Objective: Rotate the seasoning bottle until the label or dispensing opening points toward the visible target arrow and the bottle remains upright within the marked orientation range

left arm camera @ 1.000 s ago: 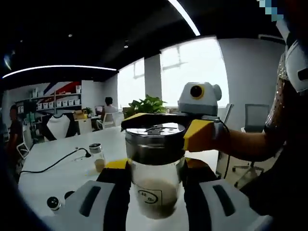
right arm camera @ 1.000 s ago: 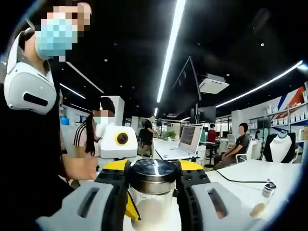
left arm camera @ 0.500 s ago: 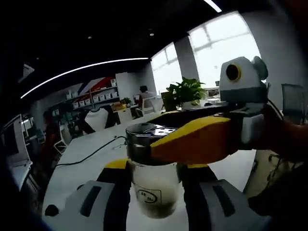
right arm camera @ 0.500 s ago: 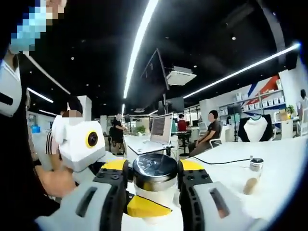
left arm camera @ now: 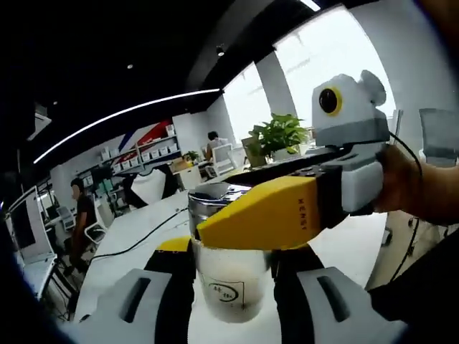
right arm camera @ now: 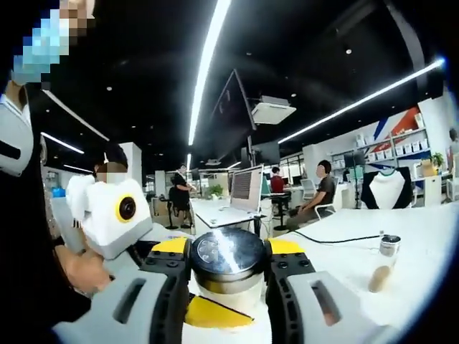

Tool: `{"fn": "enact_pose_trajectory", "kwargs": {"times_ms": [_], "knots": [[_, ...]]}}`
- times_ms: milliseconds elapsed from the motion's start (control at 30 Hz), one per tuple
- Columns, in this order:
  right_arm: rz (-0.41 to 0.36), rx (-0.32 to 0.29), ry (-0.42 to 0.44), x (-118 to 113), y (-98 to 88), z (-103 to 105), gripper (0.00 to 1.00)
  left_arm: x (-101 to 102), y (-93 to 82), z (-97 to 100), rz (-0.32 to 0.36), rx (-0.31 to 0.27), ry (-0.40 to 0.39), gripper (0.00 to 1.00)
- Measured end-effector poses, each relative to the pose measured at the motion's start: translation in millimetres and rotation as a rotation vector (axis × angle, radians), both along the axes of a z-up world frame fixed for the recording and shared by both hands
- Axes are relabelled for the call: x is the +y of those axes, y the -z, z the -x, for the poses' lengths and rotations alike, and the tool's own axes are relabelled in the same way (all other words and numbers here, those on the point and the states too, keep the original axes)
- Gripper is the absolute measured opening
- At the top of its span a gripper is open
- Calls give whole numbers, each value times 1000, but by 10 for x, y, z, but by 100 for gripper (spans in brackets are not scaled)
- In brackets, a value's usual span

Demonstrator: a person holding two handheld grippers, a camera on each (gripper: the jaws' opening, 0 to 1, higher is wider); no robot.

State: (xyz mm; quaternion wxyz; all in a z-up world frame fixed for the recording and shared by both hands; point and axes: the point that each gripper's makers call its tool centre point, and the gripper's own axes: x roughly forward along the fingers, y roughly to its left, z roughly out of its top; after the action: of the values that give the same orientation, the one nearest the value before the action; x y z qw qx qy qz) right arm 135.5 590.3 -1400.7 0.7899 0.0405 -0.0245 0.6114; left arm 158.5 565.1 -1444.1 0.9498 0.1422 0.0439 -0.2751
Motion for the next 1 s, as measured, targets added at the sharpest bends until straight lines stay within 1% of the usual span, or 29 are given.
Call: {"fn": "enact_pose_trajectory", "kwargs": {"times_ms": [67, 100, 167, 233, 267, 300, 367, 400, 467, 500, 533, 567, 667, 733, 767, 833, 867, 900, 967, 1000], "knots": [[18, -19, -58, -10, -14, 51, 37, -43, -17, 26, 22, 8, 48, 44], [24, -22, -85, -14, -25, 73, 37, -53, -31, 30, 26, 3, 67, 44], [37, -35, -125, -24, -27, 98, 37, -69, -35, 33, 37, 1, 90, 44], [57, -50, -144, -20, -3, 117, 37, -80, -21, 29, 26, 0, 90, 44], [77, -61, -155, -20, 24, 122, 37, -85, 7, 23, 6, 2, 82, 44], [84, -56, -153, -17, 35, 113, 37, -81, 23, 12, -3, 3, 70, 44], [87, -54, -141, 11, 63, 93, 38, -44, 51, -22, -2, 14, 23, 44], [95, -52, -107, 26, 91, 58, 38, -4, 82, -52, 10, 35, -18, 44], [124, -31, -40, 32, 153, -7, 37, 64, 133, -102, 1, 46, -73, 43], [138, -10, 5, 37, 195, -57, 37, 97, 161, -124, -15, 50, -96, 43], [143, -10, 31, 31, 214, -99, 37, 139, 196, -152, -45, 50, -124, 43], [146, -10, 56, 39, 227, -118, 37, 154, 209, -166, -52, 47, -137, 43], [157, -28, 92, 78, 247, -142, 36, 169, 234, -195, -37, 46, -149, 44], [167, -54, 86, 94, 266, -171, 36, 190, 255, -220, -21, 46, -153, 44], [173, -48, 75, 97, 292, -209, 36, 199, 275, -233, -16, 48, -149, 44], [159, 7, 28, 116, 340, -247, 35, 197, 318, -246, 34, 67, -128, 44], [150, 25, 12, 124, 355, -266, 35, 216, 341, -247, 44, 74, -117, 44], [140, 36, 1, 129, 367, -291, 35, 232, 357, -248, 47, 78, -112, 44], [132, 69, -1, 142, 446, -432, 35, 309, 424, -246, 32, 93, -124, 45], [135, 72, 0, 145, 481, -483, 35, 329, 436, -246, 28, 96, -130, 47]]}}
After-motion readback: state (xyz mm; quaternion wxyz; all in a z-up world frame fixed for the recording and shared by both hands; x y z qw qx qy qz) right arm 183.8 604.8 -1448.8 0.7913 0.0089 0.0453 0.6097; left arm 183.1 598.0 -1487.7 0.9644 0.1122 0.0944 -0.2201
